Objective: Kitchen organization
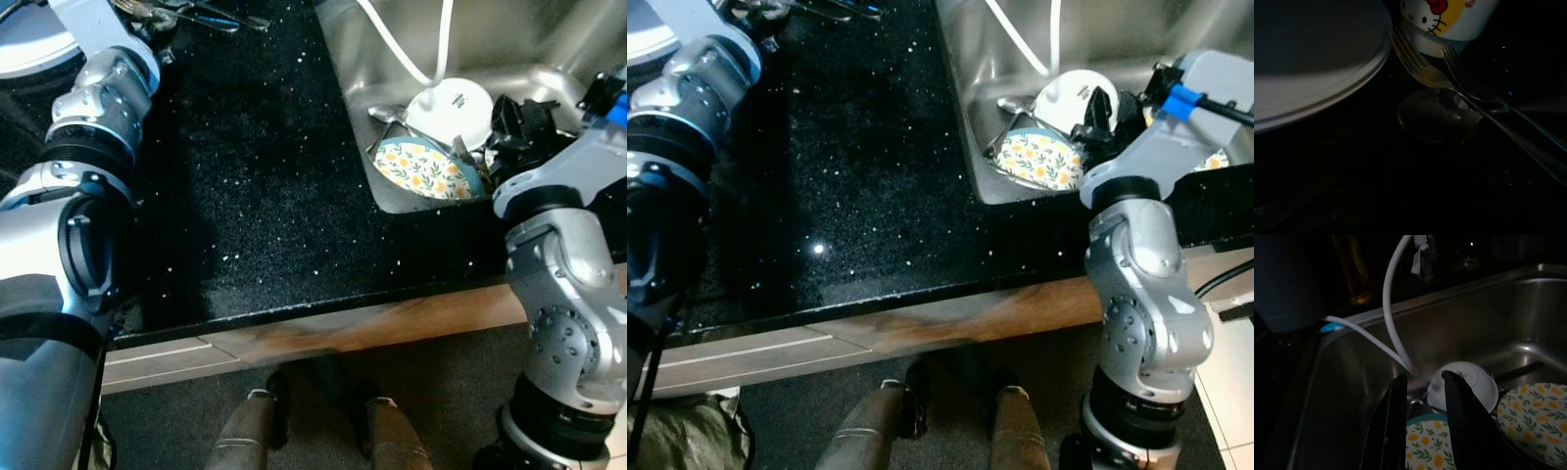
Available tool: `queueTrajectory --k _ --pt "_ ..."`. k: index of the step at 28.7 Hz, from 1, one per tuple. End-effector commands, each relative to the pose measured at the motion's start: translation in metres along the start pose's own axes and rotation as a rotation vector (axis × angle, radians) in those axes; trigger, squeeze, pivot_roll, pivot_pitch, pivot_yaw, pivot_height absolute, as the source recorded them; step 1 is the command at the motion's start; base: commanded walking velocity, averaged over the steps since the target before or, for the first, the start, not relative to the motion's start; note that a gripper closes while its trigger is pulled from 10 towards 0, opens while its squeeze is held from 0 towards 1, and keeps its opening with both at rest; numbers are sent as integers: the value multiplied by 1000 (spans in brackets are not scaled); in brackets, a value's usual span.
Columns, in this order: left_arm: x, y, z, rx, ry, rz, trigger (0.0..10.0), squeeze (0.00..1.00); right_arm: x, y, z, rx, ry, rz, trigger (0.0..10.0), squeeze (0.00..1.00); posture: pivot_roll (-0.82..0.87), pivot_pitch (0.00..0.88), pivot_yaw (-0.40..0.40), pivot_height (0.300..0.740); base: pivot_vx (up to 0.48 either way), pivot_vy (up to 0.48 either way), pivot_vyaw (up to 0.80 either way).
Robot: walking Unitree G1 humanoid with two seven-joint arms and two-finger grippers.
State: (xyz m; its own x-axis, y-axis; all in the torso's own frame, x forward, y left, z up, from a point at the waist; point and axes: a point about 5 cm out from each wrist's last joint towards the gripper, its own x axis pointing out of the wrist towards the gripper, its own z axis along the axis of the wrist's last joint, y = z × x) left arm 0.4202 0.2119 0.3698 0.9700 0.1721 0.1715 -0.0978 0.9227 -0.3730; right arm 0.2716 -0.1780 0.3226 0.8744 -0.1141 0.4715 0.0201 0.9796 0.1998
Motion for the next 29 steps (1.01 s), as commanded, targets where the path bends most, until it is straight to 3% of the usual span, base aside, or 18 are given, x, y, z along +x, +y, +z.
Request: queueTrajectory --k 1,6,7,8,11,15,16,18,19,21,25,26,28,29 --pt "0 14 -6 3 41 23 0 0 2 -3 3 -8 -30 -4 10000 0 -21 257 57 740 0 0 0" --pt "-1 18 17 -18 -28 8 0 0 9 -8 5 -16 -70 -4 10000 0 -14 159 44 740 0 0 0" --pt "-1 19 24 -14 -53 6 7490 0 11 -8 6 -17 -80 -2 10000 0 -13 126 38 740 0 0 0" --pt "-2 18 33 -7 -89 -8 10000 0 12 -7 7 -16 -93 3 10000 0 -13 101 32 740 0 0 0" --pt "-3 16 46 -14 -155 -30 10000 0 15 -6 9 -16 -111 12 10000 0 -18 57 20 740 0 0 0" --pt "-5 13 58 -94 -232 -59 10000 0 22 -4 11 -13 -139 27 10000 0 -20 7 5 740 0 0 0" --pt "-7 6 60 -163 -251 -127 10000 0 27 -3 13 -13 -155 38 10000 0 -21 0 -2 740 0 0 0" --pt "-7 1 59 -208 -243 -181 10000 0 29 -2 14 -14 -164 44 10000 0 -21 0 -4 740 0 0 0" --pt "-8 -12 49 -270 -199 -271 10000 0 31 -2 15 -17 -177 52 10000 0 -23 0 -8 740 0 0 0" --pt "-8 -19 41 -279 -169 -300 10000 0 32 -2 16 -19 -180 54 10000 0 -23 0 -8 740 0 0 0" --pt "-12 -59 -10 -280 5 -432 10000 0 34 -4 17 -26 -203 54 10000 0 -30 0 -2 740 0 0 0" --pt "-12 -59 -10 -280 5 -432 10000 0 34 -4 17 -26 -203 54 10000 0 -30 0 -2 740 0 0 0" --pt "-18 -79 -34 -288 87 -495 10000 0 34 -5 17 -29 -209 51 10000 0 -43 0 5 740 0 0 0" --pt "-18 -79 -34 -288 87 -495 10000 0 34 -5 17 -29 -209 51 10000 0 -43 0 5 740 0 0 0"
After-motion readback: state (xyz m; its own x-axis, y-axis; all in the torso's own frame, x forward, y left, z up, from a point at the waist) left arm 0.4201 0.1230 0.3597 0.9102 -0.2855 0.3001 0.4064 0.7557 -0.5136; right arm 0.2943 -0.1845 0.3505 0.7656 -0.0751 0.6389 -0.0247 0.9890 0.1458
